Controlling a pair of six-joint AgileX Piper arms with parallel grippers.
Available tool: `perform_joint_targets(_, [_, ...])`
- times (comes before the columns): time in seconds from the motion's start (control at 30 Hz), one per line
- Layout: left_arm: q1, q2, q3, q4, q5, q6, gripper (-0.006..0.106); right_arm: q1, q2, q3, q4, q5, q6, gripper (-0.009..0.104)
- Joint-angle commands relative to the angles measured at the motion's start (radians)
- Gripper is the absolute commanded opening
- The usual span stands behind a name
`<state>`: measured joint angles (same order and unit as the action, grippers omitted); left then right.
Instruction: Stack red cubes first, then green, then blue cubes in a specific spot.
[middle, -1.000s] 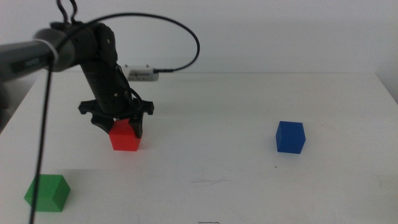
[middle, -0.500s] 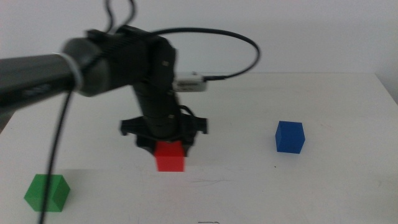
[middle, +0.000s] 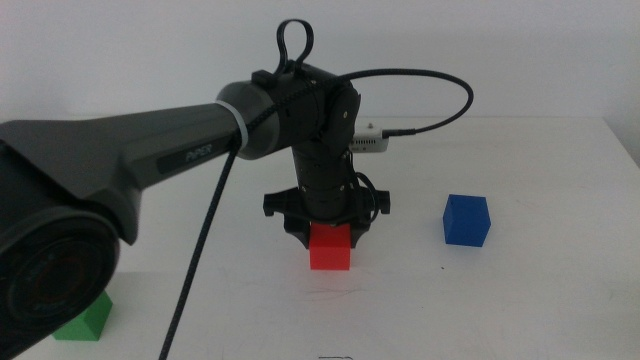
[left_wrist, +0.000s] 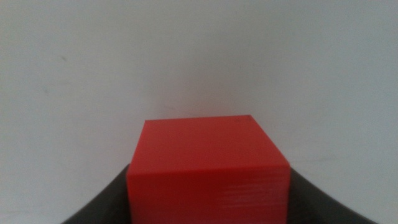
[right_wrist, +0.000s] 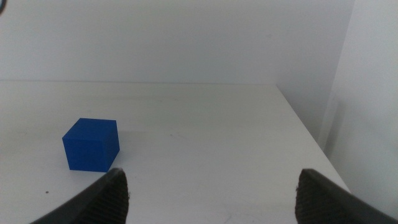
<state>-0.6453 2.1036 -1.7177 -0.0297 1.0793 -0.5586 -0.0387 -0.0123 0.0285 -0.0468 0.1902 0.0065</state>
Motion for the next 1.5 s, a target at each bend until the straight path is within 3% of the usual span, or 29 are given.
perform_joint_targets(0.0, [-0.004,-0.045,-0.035,-0.025,-0.002,-0.018,-0.002,-0.007,-0.020,-0.018,-0.011,-0.072,-0.007,0.074])
perform_joint_targets(0.23, [-0.004,-0.009,-0.035,-0.062,0.024,-0.043,-0.002,-0.007,-0.020,-0.018,-0.011,-0.072,-0.007,0.074])
perform_joint_targets(0.63, [-0.002,0.008,-0.035,-0.043,0.017,-0.049,0.002,-0.007,-0.020,-0.018,-0.011,-0.072,-0.007,0.074])
perform_joint_targets(0.67, [-0.002,0.008,-0.035,-0.043,0.019,-0.056,0.015,-0.007,-0.020,-0.018,-0.011,-0.072,-0.007,0.074])
perform_joint_targets(0.8, [-0.002,0.008,-0.035,-0.039,0.020,-0.065,0.039,-0.007,-0.020,-0.018,-0.011,-0.072,-0.007,0.074])
perform_joint_targets(0.83, [-0.002,0.008,-0.035,-0.027,0.020,-0.059,0.054,-0.007,-0.020,-0.018,-0.011,-0.072,-0.007,0.074])
perform_joint_targets(1.0, [0.001,-0.001,-0.035,-0.007,0.027,-0.034,0.094,-0.007,-0.020,-0.018,-0.011,-0.072,-0.007,0.074])
perform_joint_targets(1.23, [0.020,-0.134,-0.035,0.030,0.105,0.010,0.094,-0.007,-0.020,-0.018,-0.011,-0.072,-0.007,0.074])
perform_joint_targets(1.47, [0.069,-0.374,-0.023,0.169,0.241,0.221,0.094,-0.007,-0.020,-0.018,-0.011,-0.072,-0.007,0.074])
